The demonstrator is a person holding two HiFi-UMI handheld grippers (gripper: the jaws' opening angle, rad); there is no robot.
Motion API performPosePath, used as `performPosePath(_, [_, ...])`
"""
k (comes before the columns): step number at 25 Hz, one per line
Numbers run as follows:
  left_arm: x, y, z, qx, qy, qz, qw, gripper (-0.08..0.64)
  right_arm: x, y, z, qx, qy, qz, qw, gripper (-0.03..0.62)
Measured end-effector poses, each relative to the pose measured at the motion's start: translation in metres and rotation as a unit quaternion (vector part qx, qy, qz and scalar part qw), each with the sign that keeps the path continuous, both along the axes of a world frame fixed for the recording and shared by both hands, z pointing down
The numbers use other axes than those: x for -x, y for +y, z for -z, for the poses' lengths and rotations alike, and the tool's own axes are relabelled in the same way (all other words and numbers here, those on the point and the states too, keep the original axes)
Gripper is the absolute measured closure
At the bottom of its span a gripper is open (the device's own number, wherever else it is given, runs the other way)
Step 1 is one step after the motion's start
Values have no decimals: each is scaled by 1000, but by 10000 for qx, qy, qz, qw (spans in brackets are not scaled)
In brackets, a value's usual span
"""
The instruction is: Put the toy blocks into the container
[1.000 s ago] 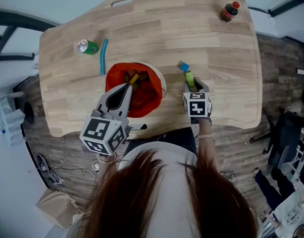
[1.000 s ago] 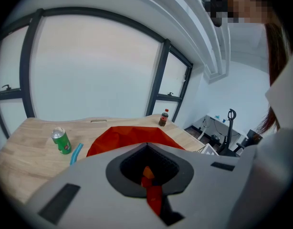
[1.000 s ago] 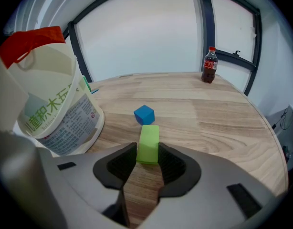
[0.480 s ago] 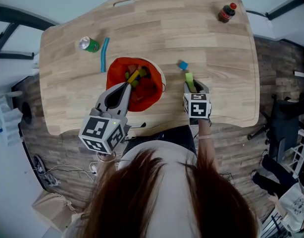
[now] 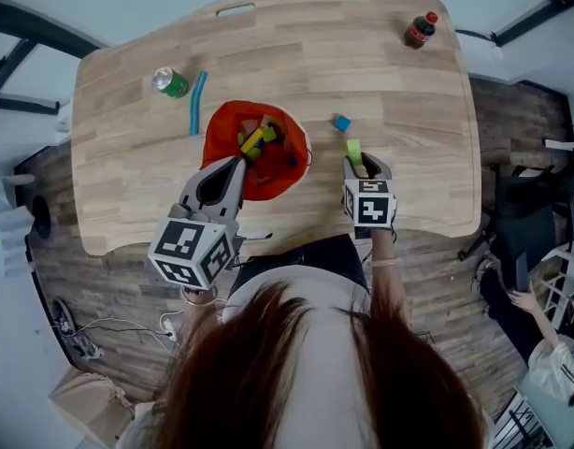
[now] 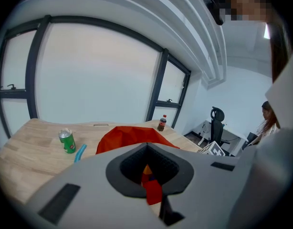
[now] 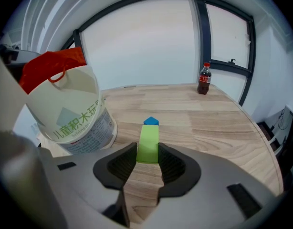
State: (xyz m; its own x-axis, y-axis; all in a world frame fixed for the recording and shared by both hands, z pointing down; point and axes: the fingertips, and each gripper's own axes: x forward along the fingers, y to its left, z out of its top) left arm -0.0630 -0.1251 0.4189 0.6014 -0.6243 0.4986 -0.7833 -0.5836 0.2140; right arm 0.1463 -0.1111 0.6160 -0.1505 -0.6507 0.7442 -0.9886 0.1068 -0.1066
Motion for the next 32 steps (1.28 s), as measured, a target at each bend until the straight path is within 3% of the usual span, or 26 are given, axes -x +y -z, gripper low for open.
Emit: performPosePath(32, [34,43,28,-439,402,313,9977,551,26,24,66,-665,216,332,9970,440])
